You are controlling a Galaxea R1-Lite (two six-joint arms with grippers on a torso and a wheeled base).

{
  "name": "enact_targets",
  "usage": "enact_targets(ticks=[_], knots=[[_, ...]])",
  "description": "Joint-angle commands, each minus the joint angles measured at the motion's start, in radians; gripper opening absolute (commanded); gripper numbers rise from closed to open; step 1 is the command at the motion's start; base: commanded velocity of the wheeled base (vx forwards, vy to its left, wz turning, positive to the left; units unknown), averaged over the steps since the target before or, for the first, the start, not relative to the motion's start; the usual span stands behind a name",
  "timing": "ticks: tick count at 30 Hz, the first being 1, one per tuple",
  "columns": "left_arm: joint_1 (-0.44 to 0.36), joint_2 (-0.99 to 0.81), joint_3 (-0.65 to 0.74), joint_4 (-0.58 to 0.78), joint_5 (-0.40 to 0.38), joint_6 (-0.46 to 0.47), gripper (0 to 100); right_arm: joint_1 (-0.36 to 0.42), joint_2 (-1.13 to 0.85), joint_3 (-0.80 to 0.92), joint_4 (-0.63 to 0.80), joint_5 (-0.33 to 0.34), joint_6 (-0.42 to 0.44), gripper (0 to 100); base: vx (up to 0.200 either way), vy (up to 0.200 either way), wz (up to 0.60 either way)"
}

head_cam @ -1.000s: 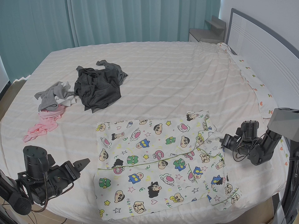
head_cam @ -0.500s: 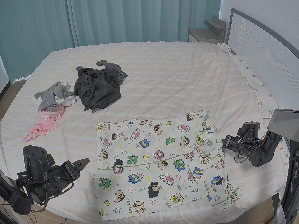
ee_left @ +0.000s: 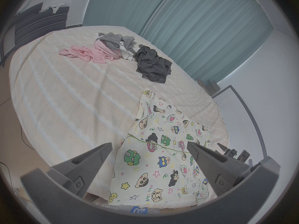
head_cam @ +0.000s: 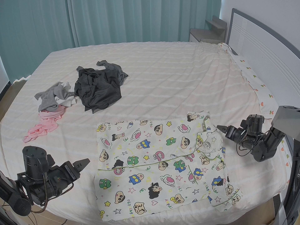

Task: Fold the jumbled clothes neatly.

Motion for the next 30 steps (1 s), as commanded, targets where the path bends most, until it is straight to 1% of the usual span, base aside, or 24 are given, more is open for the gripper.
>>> enact_targets(ticks=[1, 4, 6, 8, 10, 11, 12, 13, 18, 22, 26, 28, 30], knots=[[0.001, -0.003, -0.001, 0.000, 0.000, 0.000, 100, -0.018, -0.053, -0.067, 0.000, -0.008, 0.026, 100, 0.000, 0.000, 0.00], [0.001, -0.003, 0.001, 0.000, 0.000, 0.000, 100, 0.002, -0.044, -0.129, 0.010, -0.011, 0.043, 100, 0.000, 0.000, 0.00], [-0.001, -0.002, 0.001, 0.000, 0.000, 0.000, 100, 0.031, -0.023, -0.181, 0.043, -0.016, 0.043, 100, 0.000, 0.000, 0.00], [-0.001, -0.003, 0.002, 0.000, 0.000, 0.000, 100, 0.055, -0.012, -0.241, 0.114, -0.026, 0.043, 100, 0.000, 0.000, 0.00], [-0.001, -0.003, 0.002, 0.000, 0.000, 0.000, 100, 0.086, 0.002, -0.330, 0.229, -0.035, 0.046, 100, 0.000, 0.000, 0.00], [-0.001, -0.003, 0.002, 0.000, 0.000, 0.000, 100, 0.086, 0.002, -0.330, 0.229, -0.035, 0.046, 100, 0.000, 0.000, 0.00], [-0.001, -0.003, 0.004, 0.000, 0.000, 0.000, 100, 0.106, 0.029, -0.408, 0.298, -0.051, 0.051, 100, 0.000, 0.000, 0.00], [-0.001, -0.003, 0.004, 0.000, 0.000, 0.000, 100, 0.118, 0.045, -0.446, 0.326, -0.063, 0.051, 100, 0.000, 0.000, 0.00], [-0.001, -0.003, 0.002, 0.000, 0.002, 0.001, 100, 0.166, 0.128, -0.575, 0.382, -0.120, 0.048, 100, 0.000, 0.000, 0.00], [-0.001, -0.003, 0.004, 0.000, 0.002, 0.000, 100, 0.196, 0.180, -0.627, 0.416, -0.129, 0.032, 100, 0.000, 0.000, 0.00], [-0.001, -0.003, 0.004, 0.000, 0.002, 0.001, 100, 0.198, 0.218, -0.683, 0.456, -0.166, -0.009, 100, 0.000, 0.000, 0.00], [-0.001, -0.003, 0.004, 0.000, 0.002, 0.001, 100, 0.198, 0.218, -0.683, 0.456, -0.166, -0.009, 100, 0.000, 0.000, 0.00], [-0.001, -0.002, 0.004, 0.000, 0.002, 0.000, 100, 0.201, 0.241, -0.706, 0.456, -0.186, -0.032, 100, 0.000, 0.000, 0.00]])
